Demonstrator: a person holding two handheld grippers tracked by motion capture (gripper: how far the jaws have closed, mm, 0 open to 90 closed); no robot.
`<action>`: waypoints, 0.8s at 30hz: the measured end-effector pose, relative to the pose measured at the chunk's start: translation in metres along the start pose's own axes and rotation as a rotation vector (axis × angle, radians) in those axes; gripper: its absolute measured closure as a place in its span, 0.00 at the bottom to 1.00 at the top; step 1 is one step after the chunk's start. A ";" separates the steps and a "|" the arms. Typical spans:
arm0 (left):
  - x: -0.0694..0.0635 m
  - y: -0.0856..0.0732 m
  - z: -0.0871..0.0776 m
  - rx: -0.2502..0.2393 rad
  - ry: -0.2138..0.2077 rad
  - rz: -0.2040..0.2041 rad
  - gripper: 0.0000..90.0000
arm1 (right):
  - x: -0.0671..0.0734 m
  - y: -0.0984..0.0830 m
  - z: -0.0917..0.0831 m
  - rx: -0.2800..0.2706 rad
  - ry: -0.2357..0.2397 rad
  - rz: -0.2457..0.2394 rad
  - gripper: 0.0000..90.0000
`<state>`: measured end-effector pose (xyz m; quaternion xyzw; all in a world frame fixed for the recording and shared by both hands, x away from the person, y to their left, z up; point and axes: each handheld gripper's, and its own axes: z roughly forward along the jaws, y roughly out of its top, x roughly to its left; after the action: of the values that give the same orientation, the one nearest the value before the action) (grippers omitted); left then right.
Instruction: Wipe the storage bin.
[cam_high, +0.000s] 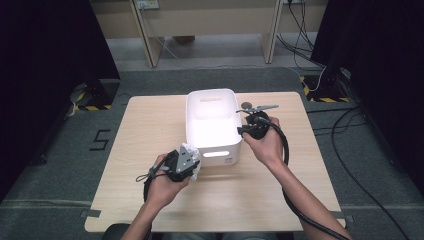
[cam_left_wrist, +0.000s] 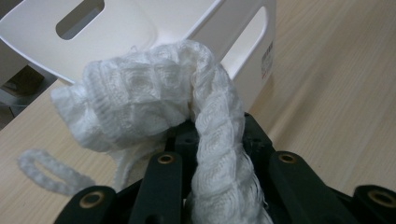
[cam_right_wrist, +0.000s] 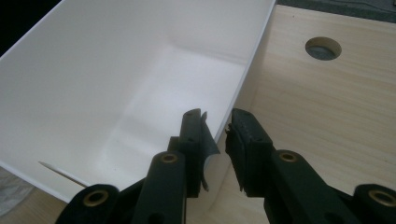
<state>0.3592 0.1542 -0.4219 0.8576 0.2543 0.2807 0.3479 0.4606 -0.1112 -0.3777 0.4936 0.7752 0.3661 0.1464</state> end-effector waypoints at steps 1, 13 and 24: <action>0.000 0.000 0.001 0.004 0.001 0.005 0.82 | 0.000 0.000 0.000 0.004 0.000 0.005 0.83; -0.001 -0.001 0.007 0.013 0.001 0.012 0.82 | 0.004 -0.002 0.001 0.013 -0.009 -0.005 0.85; -0.003 -0.007 0.014 0.031 -0.004 0.010 0.82 | 0.004 -0.001 0.001 0.015 -0.012 -0.025 0.85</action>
<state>0.3648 0.1504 -0.4366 0.8647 0.2535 0.2769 0.3338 0.4586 -0.1073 -0.3791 0.4872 0.7832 0.3553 0.1518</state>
